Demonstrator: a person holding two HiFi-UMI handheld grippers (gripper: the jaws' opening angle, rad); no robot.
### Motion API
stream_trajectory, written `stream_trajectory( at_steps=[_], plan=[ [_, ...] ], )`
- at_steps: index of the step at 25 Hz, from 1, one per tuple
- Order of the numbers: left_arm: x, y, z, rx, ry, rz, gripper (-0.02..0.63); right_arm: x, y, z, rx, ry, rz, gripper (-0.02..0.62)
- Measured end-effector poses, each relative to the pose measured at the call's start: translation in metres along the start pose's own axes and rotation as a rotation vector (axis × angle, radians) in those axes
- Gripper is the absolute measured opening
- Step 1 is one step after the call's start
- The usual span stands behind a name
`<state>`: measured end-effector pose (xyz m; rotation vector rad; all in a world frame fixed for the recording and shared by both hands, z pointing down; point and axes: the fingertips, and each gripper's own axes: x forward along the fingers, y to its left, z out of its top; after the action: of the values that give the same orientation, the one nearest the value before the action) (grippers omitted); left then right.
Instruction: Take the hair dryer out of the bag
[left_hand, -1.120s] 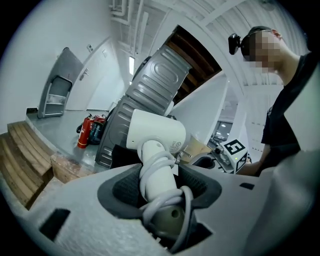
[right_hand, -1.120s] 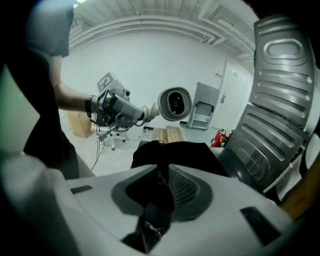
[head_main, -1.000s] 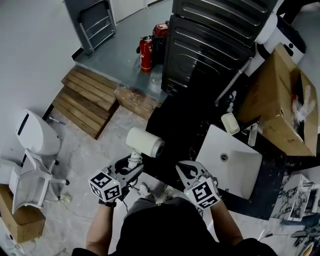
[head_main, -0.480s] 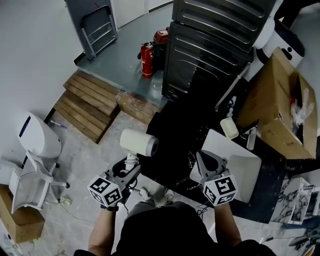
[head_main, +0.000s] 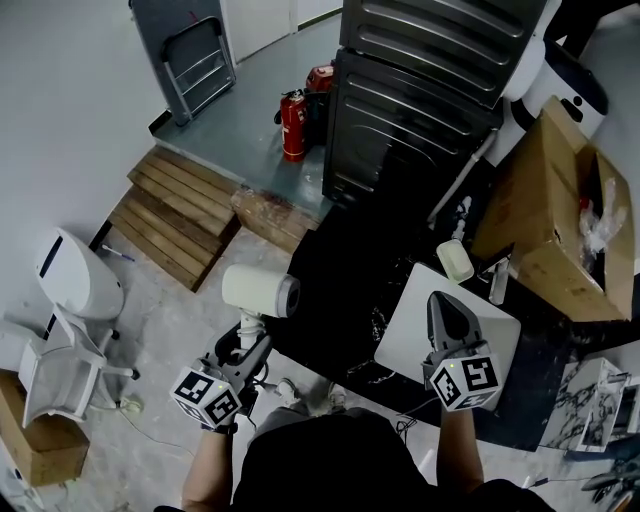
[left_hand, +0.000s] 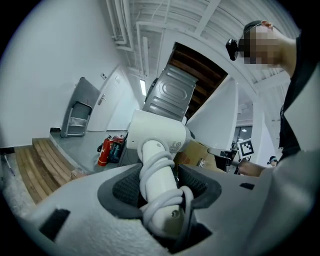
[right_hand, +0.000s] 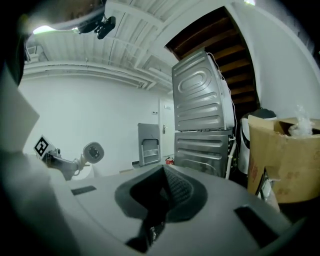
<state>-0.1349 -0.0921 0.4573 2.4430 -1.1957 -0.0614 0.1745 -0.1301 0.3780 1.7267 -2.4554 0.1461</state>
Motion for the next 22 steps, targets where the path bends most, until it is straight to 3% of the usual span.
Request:
stream_trajectory(
  at_steps=[10, 15, 22],
  plan=[
    [-0.016, -0.009, 0.021, 0.014, -0.066, 0.068, 0.236, -0.007, -0.014, 0.005, -0.011, -0.017, -0.019, 0.012],
    [-0.02, -0.011, 0.029, 0.026, -0.086, 0.08, 0.236, -0.004, -0.014, 0.017, 0.088, -0.054, 0.021, 0.012],
    [-0.022, -0.015, 0.036, 0.039, -0.088, 0.076, 0.236, 0.003, -0.009, 0.024, 0.052, -0.064, 0.03, 0.012]
  ],
)
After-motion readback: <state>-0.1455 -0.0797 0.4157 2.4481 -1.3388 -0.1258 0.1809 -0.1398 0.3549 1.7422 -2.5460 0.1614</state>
